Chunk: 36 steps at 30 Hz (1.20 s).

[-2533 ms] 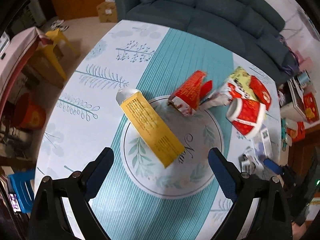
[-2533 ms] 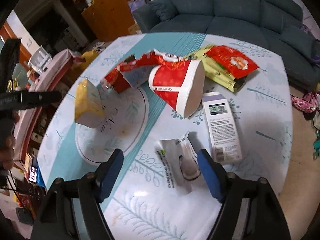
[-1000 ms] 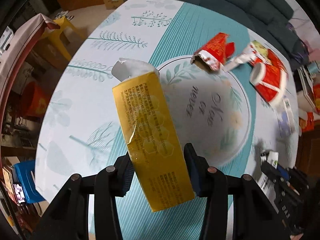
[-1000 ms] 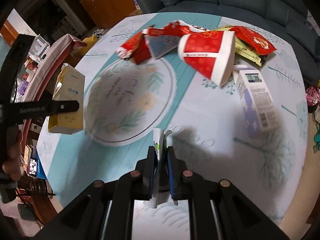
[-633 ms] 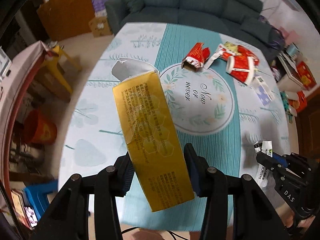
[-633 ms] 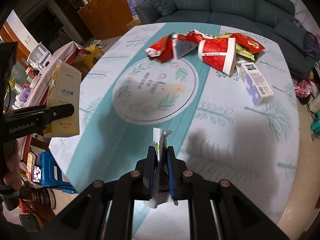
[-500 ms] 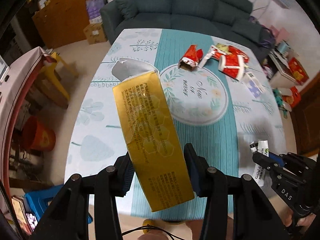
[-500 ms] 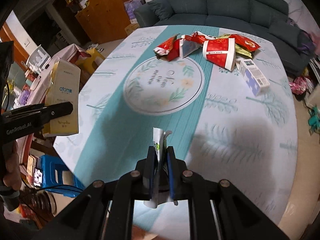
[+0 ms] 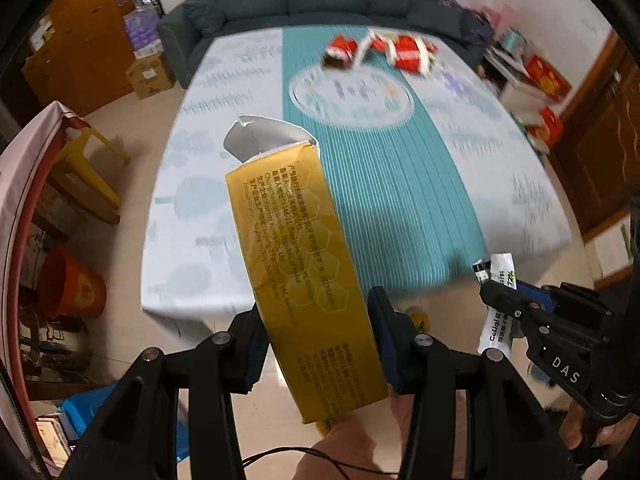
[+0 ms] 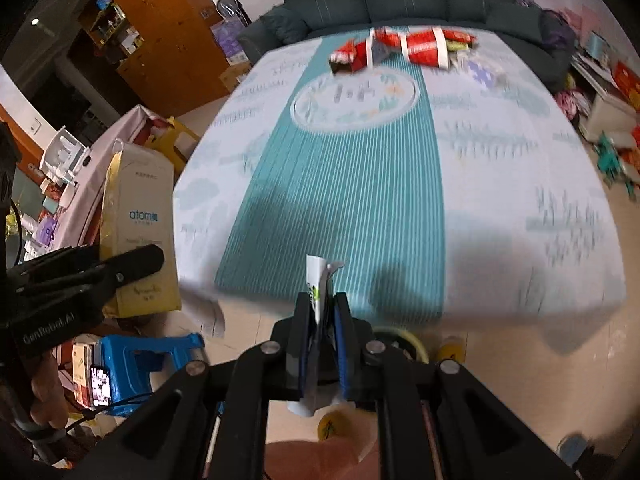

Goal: Collect trash
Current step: 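Carry the white tube and yellow box over the black bin, then open both tools to drop the tube and yellow box into the bin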

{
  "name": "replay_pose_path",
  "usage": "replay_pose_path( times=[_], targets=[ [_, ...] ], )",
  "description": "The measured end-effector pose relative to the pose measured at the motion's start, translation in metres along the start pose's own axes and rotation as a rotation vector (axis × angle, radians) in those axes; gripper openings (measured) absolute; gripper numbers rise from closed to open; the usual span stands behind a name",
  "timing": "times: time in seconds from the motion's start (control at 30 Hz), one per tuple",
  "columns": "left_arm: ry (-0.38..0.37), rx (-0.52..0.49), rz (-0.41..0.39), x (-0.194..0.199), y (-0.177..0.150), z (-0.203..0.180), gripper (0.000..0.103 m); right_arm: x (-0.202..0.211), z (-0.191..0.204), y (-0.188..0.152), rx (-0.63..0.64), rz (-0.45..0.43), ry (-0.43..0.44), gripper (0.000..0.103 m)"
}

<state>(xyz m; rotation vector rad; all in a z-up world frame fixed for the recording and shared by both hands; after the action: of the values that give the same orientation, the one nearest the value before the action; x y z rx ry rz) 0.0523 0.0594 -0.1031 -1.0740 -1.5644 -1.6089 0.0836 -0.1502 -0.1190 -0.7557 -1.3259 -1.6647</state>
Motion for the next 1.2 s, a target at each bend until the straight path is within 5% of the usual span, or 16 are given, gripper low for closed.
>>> replay_pose_path(
  times=[0.43, 0.83, 1.13, 1.2],
  targets=[
    [-0.059, -0.038, 0.180, -0.071, -0.100, -0.050, 0.045, -0.031, -0.029, -0.094, -0.065, 0.171, -0.041, 0.011],
    [-0.043, -0.091, 0.317, -0.231, -0.168, -0.089, 0.045, -0.172, -0.104, -0.166, -0.167, 0.243, -0.050, 0.011],
    [-0.005, -0.064, 0.352, -0.313, -0.184, -0.083, 0.046, -0.260, -0.145, -0.208, -0.255, 0.285, -0.025, 0.015],
    [-0.010, -0.046, 0.372, -0.323, -0.186, -0.080, 0.058, -0.274, -0.153, -0.211, -0.284, 0.298, -0.025, 0.026]
  ],
)
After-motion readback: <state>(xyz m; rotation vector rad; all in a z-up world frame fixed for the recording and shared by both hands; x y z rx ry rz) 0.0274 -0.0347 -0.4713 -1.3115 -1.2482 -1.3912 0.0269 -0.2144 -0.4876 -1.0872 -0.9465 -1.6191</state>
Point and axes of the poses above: each gripper's, at about its wrist camera, not at the fingertips, and x roughly against the way its jaws point, z to its left, y to its top, the point moved 1 cm from there along -x, roughly the way its jaws point, and after that the axes turned 5 degrees about -z, right-handed, at the moved point
